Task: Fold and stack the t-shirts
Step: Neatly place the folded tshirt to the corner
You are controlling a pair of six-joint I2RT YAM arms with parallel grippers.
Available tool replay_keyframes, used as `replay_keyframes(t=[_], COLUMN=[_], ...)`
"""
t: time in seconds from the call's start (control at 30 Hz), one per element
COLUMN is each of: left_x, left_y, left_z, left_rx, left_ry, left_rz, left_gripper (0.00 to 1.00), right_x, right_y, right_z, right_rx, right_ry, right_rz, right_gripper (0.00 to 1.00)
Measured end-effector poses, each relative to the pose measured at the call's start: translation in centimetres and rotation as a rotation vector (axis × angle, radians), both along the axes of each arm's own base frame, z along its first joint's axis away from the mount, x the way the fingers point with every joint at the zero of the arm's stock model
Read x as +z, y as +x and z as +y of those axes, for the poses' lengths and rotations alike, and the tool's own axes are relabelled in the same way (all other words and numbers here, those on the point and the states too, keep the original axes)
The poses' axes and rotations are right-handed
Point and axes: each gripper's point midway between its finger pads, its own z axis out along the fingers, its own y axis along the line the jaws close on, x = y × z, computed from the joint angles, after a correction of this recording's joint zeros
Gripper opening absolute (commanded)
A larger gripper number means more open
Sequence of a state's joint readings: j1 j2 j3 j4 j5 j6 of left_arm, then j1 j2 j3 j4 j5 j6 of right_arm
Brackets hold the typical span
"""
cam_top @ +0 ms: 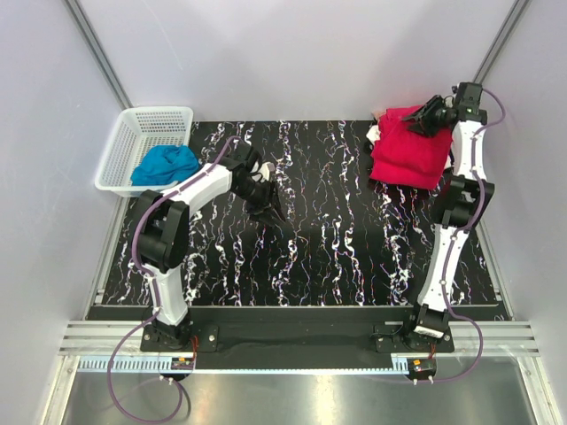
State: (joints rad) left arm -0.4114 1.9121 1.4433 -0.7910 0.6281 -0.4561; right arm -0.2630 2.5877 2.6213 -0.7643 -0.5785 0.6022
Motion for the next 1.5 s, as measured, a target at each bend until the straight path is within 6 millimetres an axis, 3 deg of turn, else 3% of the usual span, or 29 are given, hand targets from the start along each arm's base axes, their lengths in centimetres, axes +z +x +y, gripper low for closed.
replay_keyframes(t=[0.13, 0.3, 0.4, 0.47, 0.57, 0.67, 0.77, 0.83, 0.9, 1.13, 1.5], left_x=[-0.3, 0.7, 1.7, 2.3, 2.7, 2.8, 2.5, 2.5, 2.7, 3.7, 4.9], left_y=[0.3, 0.6, 0.8, 1.0, 0.3, -0.7, -2.3, -3.4, -4.2, -6.2, -6.3], left_z=[0.3, 0.6, 1.0, 1.3, 2.2, 3.4, 4.9, 5.9, 6.6, 8.4, 9.0], left_rx=[0.014, 0.030, 0.043, 0.053, 0.068, 0.084, 0.102, 0.118, 0.133, 0.197, 0.251], left_ry=[0.028, 0.043, 0.054, 0.065, 0.098, 0.141, 0.188, 0.212, 0.229, 0.256, 0.258], left_rz=[-0.011, -0.052, -0.093, -0.126, -0.156, -0.176, -0.183, -0.186, -0.197, -0.248, -0.283], left_gripper=[0.52, 0.53, 0.54, 0.54, 0.54, 0.54, 0.54, 0.55, 0.55, 0.56, 0.57], right_x=[4.0, 11.3, 15.0, 15.8, 13.5, 7.8, 2.6, 0.9, 0.9, 4.7, 5.0], right_y=[-2.3, -6.9, -10.9, -14.4, -20.3, -27.0, -32.4, -34.8, -35.8, -36.7, -36.9], right_z=[1.4, 4.6, 7.8, 10.9, 16.9, 22.5, 24.6, 24.4, 23.9, 24.2, 24.8], right_rx=[0.050, 0.131, 0.202, 0.263, 0.393, 0.536, 0.594, 0.585, 0.562, 0.554, 0.556], right_ry=[0.012, -0.002, -0.011, -0.016, -0.011, -0.003, -0.006, -0.015, -0.023, -0.028, -0.016], right_rz=[-0.031, -0.115, -0.162, -0.159, -0.081, 0.085, 0.260, 0.331, 0.332, 0.189, 0.188], right_gripper=[0.45, 0.45, 0.45, 0.45, 0.45, 0.46, 0.46, 0.46, 0.46, 0.46, 0.48])
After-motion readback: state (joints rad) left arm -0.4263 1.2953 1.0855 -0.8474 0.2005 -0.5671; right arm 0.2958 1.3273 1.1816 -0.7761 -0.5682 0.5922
